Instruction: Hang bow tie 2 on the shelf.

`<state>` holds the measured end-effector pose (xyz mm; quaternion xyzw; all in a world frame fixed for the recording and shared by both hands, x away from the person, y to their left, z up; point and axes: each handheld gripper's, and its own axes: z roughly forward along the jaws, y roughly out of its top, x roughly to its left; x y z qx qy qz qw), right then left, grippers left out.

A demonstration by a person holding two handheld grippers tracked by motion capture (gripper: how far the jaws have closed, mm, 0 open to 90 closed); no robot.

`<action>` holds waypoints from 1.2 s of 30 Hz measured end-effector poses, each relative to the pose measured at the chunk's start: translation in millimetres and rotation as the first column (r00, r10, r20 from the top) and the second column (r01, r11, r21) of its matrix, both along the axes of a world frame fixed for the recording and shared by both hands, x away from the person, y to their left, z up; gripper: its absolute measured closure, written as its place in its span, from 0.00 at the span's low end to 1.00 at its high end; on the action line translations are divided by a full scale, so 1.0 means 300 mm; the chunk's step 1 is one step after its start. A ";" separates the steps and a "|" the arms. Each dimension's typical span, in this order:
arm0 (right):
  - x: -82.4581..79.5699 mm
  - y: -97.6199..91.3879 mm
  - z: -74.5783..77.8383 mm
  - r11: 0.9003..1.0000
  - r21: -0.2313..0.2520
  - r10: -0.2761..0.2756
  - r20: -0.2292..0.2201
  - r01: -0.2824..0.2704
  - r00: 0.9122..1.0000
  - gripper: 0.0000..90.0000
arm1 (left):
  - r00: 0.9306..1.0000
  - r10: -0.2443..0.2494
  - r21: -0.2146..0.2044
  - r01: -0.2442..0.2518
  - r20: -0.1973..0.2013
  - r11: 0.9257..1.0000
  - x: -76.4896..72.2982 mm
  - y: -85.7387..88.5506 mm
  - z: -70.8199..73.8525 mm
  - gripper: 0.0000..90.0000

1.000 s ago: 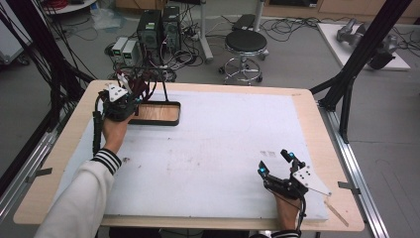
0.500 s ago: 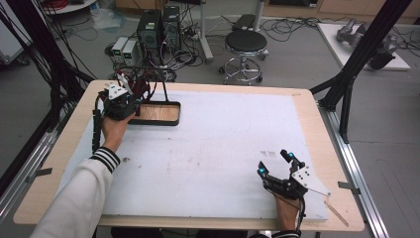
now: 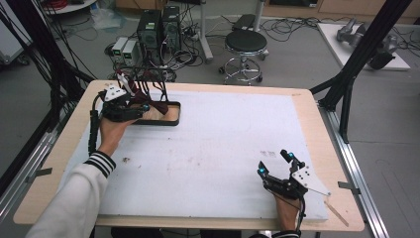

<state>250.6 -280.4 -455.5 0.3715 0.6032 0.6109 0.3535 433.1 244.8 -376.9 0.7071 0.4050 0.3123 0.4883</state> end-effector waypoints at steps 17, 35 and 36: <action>-0.001 0.002 0.000 1.000 -0.006 -0.005 0.001 0.005 1.000 0.13 | 0.977 -0.144 -0.052 0.154 0.158 0.987 -0.330 0.126 -0.059 0.14; -0.005 0.006 0.000 1.000 -0.008 -0.022 0.004 0.022 1.000 0.13 | 0.953 -0.185 -0.186 0.232 0.238 0.955 -0.554 0.232 -0.236 0.14; -0.006 0.006 0.000 1.000 -0.007 -0.022 0.003 0.022 1.000 0.13 | 0.955 -0.177 -0.189 0.224 0.238 0.956 -0.557 0.234 -0.246 0.14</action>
